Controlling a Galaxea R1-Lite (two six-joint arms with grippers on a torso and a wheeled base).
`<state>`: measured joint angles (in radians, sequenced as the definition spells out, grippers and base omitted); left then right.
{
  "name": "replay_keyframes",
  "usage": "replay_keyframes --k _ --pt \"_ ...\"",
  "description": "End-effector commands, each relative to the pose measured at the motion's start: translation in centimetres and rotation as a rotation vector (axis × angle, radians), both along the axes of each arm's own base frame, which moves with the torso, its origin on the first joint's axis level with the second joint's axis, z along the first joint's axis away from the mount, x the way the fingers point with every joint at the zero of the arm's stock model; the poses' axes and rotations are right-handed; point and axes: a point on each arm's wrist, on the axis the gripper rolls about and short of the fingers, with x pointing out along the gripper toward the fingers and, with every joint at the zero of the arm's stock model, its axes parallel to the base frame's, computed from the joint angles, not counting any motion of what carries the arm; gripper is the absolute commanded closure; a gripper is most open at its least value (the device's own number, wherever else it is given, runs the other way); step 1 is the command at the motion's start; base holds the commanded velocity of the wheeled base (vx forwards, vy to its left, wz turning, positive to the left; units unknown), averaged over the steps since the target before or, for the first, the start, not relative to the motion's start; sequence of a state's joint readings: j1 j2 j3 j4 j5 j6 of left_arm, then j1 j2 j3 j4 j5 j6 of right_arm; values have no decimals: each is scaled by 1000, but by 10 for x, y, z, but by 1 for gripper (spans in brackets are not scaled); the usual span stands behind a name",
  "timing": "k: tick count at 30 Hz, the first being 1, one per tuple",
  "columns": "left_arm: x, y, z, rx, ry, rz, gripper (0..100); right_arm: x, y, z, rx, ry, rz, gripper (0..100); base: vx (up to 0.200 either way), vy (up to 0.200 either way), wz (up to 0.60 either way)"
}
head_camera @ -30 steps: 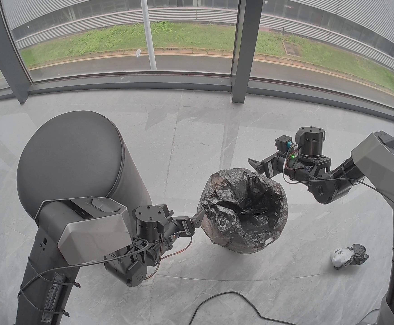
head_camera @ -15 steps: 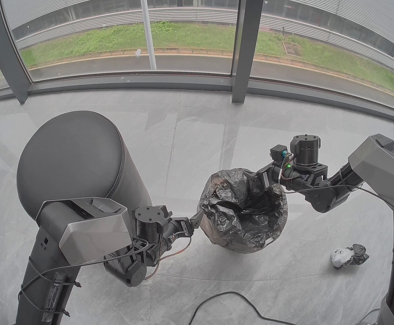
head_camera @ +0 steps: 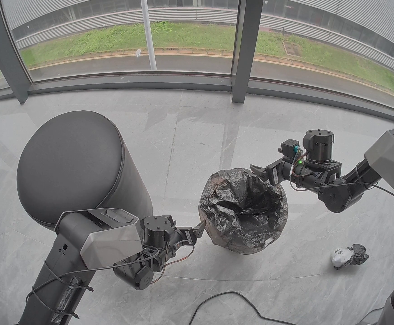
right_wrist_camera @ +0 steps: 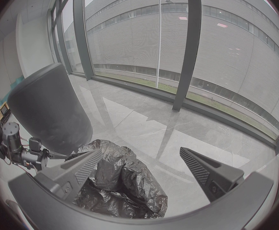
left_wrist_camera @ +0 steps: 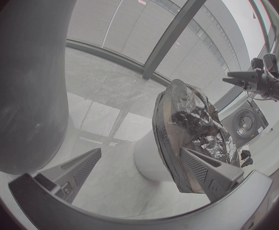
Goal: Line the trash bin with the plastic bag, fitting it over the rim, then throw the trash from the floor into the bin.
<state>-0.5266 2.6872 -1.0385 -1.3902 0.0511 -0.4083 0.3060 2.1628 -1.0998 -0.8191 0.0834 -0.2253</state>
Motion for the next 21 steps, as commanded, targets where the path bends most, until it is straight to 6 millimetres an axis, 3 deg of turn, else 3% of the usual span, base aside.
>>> replay_keyframes --k 1,8,14,21 --pt "5 -6 -11 -2 0 -12 0 -10 -3 15 12 -23 -2 0 0 0 0" --pt "2 -6 -9 14 19 -15 0 -21 -8 19 36 -5 -15 0 0 0 0" --pt "-20 6 18 32 48 -17 0 -22 -12 19 36 -2 -27 0 0 0 0" --pt "-45 6 52 19 29 -56 0 -38 -25 -11 -2 118 -48 0 0 0 0"
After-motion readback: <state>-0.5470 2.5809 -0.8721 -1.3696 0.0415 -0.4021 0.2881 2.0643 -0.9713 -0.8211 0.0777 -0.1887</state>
